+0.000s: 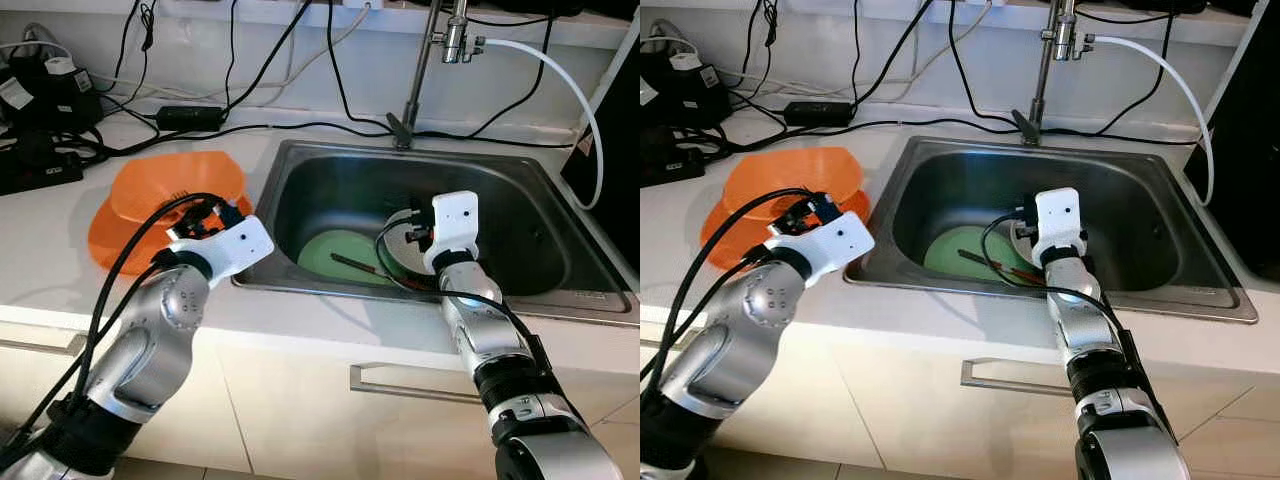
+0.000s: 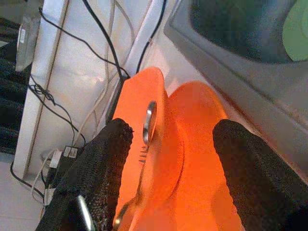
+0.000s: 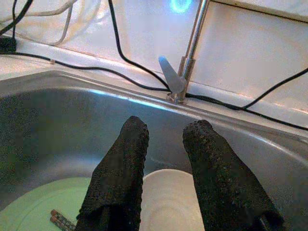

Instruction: Kitchen organization

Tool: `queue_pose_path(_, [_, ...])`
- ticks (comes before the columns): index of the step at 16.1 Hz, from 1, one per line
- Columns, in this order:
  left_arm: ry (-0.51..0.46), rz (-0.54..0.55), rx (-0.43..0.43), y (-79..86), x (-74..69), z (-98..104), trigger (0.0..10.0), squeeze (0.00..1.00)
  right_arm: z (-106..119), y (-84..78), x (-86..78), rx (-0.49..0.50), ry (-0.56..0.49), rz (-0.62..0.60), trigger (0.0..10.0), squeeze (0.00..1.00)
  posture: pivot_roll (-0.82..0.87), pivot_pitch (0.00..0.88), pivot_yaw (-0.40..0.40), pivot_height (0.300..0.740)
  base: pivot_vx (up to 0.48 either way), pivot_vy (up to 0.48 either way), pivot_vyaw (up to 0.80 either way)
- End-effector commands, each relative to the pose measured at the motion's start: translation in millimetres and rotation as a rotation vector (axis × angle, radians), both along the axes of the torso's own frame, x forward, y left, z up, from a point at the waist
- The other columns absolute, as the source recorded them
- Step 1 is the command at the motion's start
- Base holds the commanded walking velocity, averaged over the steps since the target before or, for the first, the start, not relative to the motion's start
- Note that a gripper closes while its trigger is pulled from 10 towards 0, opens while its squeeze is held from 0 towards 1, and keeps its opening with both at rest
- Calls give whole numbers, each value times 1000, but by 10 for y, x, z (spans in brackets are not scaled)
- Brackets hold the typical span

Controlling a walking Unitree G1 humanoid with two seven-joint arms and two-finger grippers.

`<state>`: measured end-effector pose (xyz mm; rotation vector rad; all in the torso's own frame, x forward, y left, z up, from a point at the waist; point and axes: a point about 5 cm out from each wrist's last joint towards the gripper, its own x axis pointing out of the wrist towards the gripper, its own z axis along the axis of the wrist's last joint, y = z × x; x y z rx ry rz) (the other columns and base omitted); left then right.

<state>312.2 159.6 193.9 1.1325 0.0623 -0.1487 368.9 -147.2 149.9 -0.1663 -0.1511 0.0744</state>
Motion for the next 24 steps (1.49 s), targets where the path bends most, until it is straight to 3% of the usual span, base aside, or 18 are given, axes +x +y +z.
queue_pose_path(1, [-25,-2,22,-21,20,43,10000,0,-18,-26,-15,-1,10,-5,10000,0,131,0,-38,740,0,0,0])
queue_pose_path(5, [-60,10,56,-8,9,122,10000,0,-6,-72,-8,-2,10,-17,10000,0,133,0,-38,740,0,0,0])
queue_pose_path(13, [-58,-22,65,-108,102,43,10000,0,-15,-58,-17,1,9,-19,10000,0,129,0,-35,740,0,0,0])
queue_pose_path(14, [-60,-29,64,-122,111,43,7843,0,-14,-58,-18,2,9,-20,10000,0,127,0,-34,740,0,0,0])
queue_pose_path(16, [-61,-34,64,-131,120,43,7922,0,-13,-57,-18,3,8,-21,10000,0,127,0,-34,740,0,0,0])
queue_pose_path(17, [-62,-33,64,-130,126,44,5804,0,-12,-59,-17,3,8,-22,10000,0,126,0,-33,740,0,0,0])
queue_pose_path(19, [-67,-28,63,-126,132,56,0,0,-11,-66,-14,2,9,-23,10000,0,128,0,-36,740,0,0,0])
queue_pose_path(24, [-77,-24,68,-119,131,90,0,0,4,-68,-6,1,7,-24,10000,0,128,0,-36,740,0,0,0])
